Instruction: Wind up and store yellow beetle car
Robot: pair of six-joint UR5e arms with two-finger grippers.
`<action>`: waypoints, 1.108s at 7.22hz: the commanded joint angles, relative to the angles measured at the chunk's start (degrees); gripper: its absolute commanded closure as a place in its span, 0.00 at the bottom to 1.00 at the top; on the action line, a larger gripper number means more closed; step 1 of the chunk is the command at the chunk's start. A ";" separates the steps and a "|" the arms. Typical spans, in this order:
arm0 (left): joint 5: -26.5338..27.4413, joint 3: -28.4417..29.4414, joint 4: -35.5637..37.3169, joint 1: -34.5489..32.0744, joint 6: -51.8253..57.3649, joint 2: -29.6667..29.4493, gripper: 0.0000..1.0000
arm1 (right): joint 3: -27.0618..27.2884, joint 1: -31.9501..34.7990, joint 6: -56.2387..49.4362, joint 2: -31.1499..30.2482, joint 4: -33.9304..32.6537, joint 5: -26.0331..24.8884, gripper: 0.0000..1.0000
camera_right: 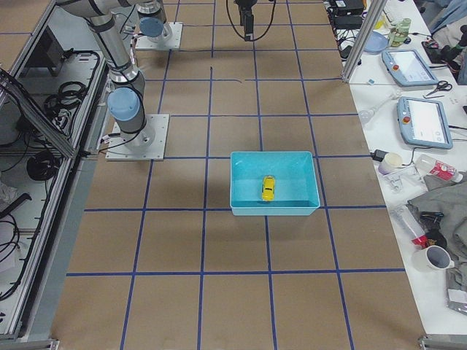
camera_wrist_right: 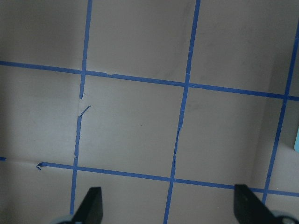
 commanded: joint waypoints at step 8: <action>-0.11 0.16 0.09 0.00 0.00 0.08 0.00 | 1.39 -0.21 9.55 1.81 -3.38 -0.81 0.00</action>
